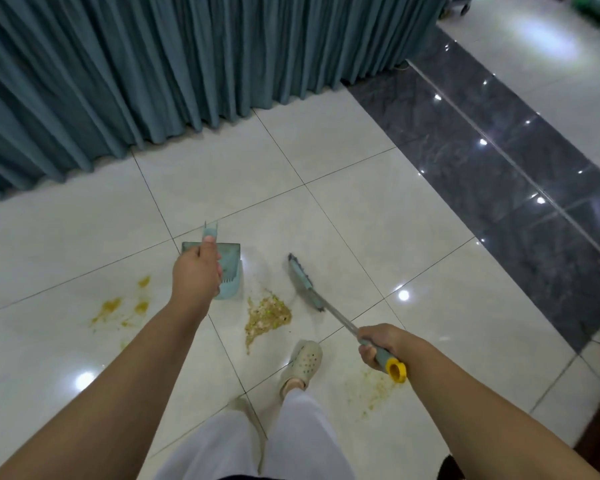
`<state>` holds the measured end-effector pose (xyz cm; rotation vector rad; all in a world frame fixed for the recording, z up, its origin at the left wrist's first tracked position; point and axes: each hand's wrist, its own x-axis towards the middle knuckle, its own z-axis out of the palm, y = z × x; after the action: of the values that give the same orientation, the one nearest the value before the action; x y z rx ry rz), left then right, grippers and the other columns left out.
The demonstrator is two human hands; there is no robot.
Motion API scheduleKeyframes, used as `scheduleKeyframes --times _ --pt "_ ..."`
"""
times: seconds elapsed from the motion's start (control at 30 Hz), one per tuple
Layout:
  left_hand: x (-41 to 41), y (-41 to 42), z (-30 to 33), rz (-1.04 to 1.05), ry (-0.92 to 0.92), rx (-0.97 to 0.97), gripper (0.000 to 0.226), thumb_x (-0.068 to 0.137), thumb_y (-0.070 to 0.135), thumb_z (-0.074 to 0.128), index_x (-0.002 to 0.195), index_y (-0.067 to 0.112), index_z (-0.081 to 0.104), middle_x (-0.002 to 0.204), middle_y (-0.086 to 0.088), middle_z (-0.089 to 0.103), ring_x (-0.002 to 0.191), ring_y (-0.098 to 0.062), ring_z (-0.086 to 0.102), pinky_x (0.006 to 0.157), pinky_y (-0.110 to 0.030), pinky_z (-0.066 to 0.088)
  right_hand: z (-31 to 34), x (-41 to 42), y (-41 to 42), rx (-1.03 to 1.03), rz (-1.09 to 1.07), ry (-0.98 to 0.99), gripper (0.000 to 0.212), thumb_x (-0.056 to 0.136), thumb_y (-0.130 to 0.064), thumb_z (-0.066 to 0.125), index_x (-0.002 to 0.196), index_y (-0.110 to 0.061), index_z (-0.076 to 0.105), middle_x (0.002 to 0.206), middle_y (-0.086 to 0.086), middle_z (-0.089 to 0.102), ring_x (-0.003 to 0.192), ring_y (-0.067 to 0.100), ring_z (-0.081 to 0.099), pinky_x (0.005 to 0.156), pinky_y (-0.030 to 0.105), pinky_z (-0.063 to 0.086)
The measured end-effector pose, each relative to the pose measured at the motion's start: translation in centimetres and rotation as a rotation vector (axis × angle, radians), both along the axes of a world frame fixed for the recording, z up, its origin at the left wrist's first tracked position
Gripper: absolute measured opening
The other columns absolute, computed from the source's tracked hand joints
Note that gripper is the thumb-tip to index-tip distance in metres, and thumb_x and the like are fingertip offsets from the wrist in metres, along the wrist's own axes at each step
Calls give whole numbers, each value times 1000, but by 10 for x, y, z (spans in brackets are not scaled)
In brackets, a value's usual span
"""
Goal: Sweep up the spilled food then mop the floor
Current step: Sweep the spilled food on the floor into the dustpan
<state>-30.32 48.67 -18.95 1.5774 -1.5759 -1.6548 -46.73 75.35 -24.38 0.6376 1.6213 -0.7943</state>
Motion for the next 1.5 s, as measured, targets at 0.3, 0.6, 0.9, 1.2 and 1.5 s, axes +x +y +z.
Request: scheduleKeyframes --times 0.3,0.6,0.9,1.2,1.5 --pt "26 4 -6 22 68 70 40 100 39 39 78 10 53 60 -3 45 40 -9 39 31 -11 30 -51 34 3 0 -72 -98 14 96 -8 42 83 -6 42 41 8 43 25 13 36 28 15 35" --pt "28 8 -7 5 15 50 45 100 43 37 74 8 50 59 -6 44 46 -15 37 31 -10 27 -23 61 -20 -125 -158 -153 16 96 -6 42 81 -7 43 43 6 40 26 11 36 28 12 33" --pt "20 -5 -8 84 -37 54 45 99 43 39 82 3 52 60 -7 47 45 -16 39 29 -12 28 -15 16 -41 -90 -99 -110 12 97 -6 39 85 -7 41 40 8 40 25 12 35 28 13 35" --pt "-8 -27 -16 232 -63 71 47 98 47 39 79 6 53 61 -7 47 46 -15 39 38 -18 30 -6 -61 -96 -121 6 -166 14 100 -8 40 87 -4 43 41 6 39 24 11 35 27 12 34" --pt "-37 -55 -33 427 -42 75 44 98 46 41 72 12 50 58 -5 45 44 -15 38 36 -15 29 -25 -159 -194 -77 232 -13 16 98 -6 41 82 -5 43 43 7 40 22 10 34 28 12 33"
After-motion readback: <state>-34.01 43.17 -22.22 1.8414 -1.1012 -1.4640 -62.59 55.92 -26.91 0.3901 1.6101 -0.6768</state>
